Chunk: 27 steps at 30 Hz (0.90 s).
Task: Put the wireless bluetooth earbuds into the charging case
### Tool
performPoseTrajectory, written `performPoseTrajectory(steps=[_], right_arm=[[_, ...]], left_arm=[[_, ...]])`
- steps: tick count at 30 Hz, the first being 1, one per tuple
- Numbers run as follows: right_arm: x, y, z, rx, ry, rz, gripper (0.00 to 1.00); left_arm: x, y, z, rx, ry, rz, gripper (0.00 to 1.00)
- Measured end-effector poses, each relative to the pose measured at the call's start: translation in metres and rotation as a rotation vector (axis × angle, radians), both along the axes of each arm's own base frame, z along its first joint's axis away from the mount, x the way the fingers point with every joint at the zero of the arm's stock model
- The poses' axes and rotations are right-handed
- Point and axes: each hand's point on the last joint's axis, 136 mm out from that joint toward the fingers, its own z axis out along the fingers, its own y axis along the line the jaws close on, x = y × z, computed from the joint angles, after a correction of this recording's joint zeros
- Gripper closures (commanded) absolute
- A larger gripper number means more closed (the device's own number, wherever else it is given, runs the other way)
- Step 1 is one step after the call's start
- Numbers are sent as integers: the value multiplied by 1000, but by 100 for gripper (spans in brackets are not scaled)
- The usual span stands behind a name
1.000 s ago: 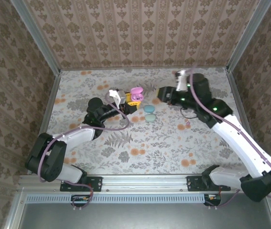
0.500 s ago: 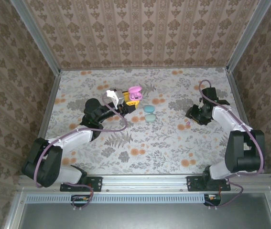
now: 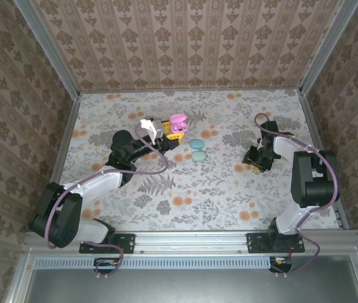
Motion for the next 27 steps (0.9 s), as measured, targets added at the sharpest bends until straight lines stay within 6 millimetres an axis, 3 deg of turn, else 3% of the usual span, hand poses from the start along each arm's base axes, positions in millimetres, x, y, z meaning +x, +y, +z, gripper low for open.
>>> performPoseTrajectory(steps=[17, 27], right_arm=[[21, 39, 9, 110, -53, 79, 56], [38, 49, 20, 139, -89, 107, 56]], left_arm=[[3, -2, -7, 9, 16, 0, 78], [3, -2, -10, 19, 30, 0, 78]])
